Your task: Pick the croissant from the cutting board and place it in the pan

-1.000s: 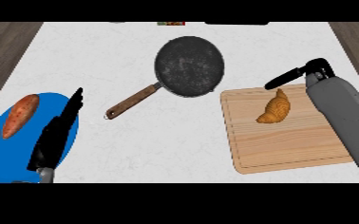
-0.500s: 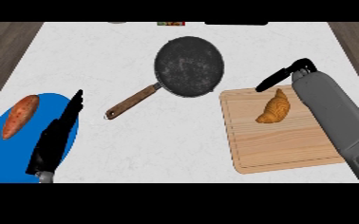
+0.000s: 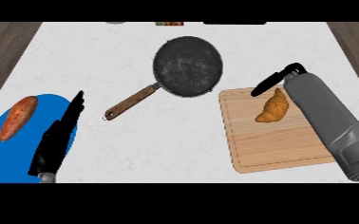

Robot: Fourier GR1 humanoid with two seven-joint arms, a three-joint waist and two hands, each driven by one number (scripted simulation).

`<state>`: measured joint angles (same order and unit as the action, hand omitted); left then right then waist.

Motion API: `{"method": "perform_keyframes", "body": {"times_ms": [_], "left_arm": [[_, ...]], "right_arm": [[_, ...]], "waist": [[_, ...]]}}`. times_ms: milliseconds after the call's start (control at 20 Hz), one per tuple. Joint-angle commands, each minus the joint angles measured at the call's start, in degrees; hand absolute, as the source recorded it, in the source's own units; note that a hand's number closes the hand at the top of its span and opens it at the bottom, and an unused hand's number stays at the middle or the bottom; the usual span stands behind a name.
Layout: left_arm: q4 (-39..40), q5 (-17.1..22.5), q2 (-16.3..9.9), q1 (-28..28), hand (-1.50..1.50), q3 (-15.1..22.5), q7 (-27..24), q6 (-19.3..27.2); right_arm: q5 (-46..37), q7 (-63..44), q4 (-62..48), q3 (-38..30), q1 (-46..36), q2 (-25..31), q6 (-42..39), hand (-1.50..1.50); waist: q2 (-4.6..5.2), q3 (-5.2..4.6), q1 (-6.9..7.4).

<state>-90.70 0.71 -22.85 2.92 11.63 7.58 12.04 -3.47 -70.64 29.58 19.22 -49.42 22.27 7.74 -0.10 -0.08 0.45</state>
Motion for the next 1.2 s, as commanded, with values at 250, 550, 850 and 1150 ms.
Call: {"method": "perform_keyframes", "body": {"times_ms": [250,550,850,1150], "left_arm": [[-1.06,-1.21,0.37,-0.28,0.00,-0.54,2.18,-0.08],[-0.43,-1.48,1.28,1.97,0.00,-0.69,-1.20,-1.09],[0.63,-1.86,1.16,0.91,0.00,-2.69,-1.38,-1.67],[-3.53,-0.14,-0.53,3.18,0.00,-4.29,0.56,-4.74]], "right_arm": [[-0.38,-12.79,-4.02,-0.94,-3.57,-1.96,-0.15,-1.50],[-1.11,-6.75,-7.82,-1.91,-0.12,-2.67,1.71,-1.50],[-2.04,-4.38,-6.44,-2.05,2.45,-2.86,1.97,-1.50],[-3.75,-1.94,-5.90,-3.99,2.52,-4.55,8.18,1.50]], "waist": [[-0.20,0.03,-0.33],[0.06,0.05,-0.20],[-0.10,0.04,-0.78],[-0.05,0.07,-0.12]]}}
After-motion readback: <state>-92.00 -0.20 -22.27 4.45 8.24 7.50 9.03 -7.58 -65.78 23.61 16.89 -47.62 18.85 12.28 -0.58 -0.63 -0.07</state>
